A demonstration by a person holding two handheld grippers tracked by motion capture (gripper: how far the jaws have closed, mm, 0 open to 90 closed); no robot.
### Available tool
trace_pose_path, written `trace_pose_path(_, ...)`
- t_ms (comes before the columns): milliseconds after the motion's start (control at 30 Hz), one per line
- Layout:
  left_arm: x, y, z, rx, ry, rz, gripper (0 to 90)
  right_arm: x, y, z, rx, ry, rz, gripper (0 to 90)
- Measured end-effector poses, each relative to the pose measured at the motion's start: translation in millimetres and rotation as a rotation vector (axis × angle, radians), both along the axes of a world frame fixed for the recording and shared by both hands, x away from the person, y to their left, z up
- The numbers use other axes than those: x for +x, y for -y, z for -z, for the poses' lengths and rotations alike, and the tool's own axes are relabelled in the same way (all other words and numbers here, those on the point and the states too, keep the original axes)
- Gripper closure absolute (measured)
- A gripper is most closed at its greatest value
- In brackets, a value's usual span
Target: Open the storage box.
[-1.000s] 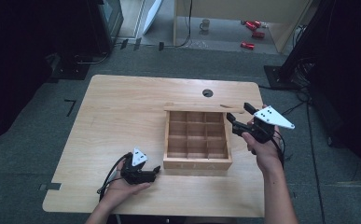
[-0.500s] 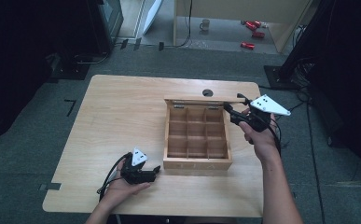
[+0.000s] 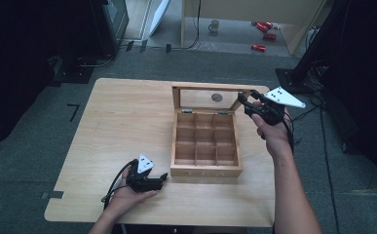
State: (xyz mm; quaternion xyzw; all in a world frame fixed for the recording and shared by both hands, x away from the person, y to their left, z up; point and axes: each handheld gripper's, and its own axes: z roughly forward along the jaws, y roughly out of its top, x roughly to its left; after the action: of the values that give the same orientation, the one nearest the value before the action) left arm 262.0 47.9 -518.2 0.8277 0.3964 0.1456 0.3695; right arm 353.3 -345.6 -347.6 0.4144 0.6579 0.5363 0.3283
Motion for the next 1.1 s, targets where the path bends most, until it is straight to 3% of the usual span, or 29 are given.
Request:
trace_pose_path(233,0.0,0.0,0.0,0.000,0.000,-0.001,23.5,17.2,2.4,-5.7,0.022,-0.020,0.009,58.4)
trace_pose_path(500,0.0,-0.1,0.0,-0.005,-0.003,0.000,23.5,44.8,1.8,-10.2,0.077,-0.051,0.058,61.1)
trace_pose_path(867,0.6,-0.7,0.1,-0.012,-0.005,0.005,23.5,81.4,1.5,-12.3,0.104,-0.101,0.111,65.9)
trace_pose_path(1100,0.9,-0.8,0.0,-0.013,-0.006,0.008,23.5,95.9,-4.4,-11.1,0.110,-0.120,0.172,66.2)
